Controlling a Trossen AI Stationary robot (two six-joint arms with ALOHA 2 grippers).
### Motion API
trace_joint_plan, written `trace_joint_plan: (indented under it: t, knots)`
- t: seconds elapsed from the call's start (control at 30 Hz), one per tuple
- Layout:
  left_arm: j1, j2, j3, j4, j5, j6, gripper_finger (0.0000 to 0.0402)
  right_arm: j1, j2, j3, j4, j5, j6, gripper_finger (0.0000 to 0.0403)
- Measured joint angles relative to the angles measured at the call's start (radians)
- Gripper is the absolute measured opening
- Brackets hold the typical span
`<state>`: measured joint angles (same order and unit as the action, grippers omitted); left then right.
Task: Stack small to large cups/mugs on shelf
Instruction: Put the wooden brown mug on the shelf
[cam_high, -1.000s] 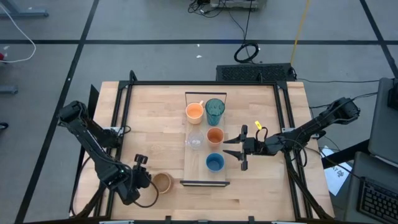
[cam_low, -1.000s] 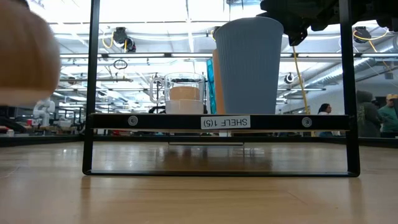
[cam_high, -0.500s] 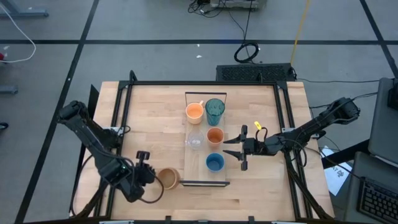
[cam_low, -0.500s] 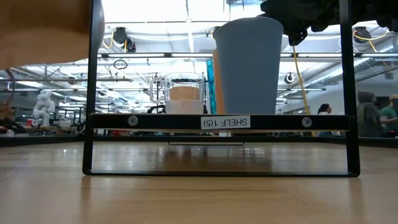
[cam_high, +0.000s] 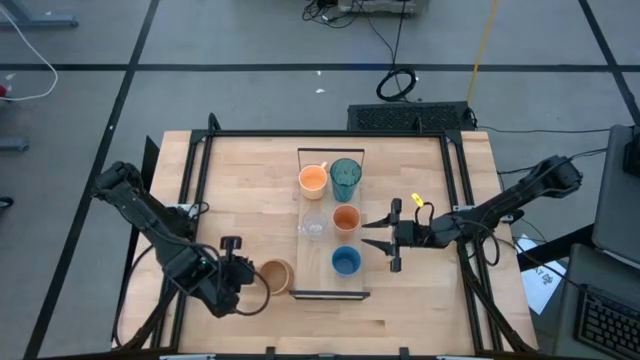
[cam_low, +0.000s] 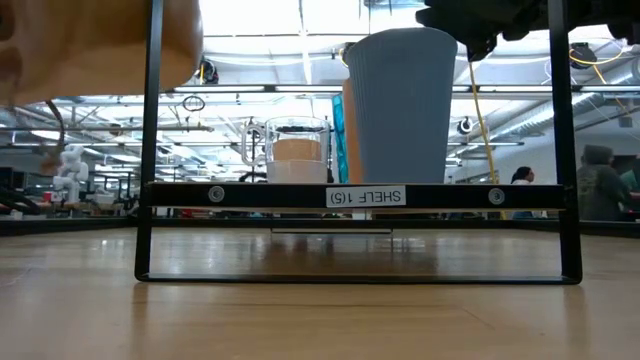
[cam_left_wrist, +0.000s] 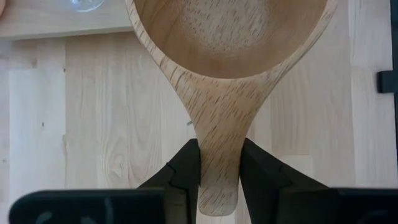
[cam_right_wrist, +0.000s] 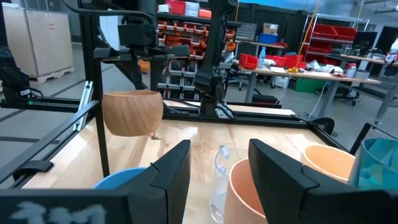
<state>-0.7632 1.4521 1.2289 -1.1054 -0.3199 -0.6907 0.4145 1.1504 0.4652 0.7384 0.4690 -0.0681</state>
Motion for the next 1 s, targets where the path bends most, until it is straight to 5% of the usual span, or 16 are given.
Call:
trace_joint_plan:
  t: [1.0]
  knots:
    - [0.138,-0.033,0.0,-0.004,0.008,0.037,0.0088,0.0,-0.033,0.0,-0.078,0.0,0.0,0.0152]
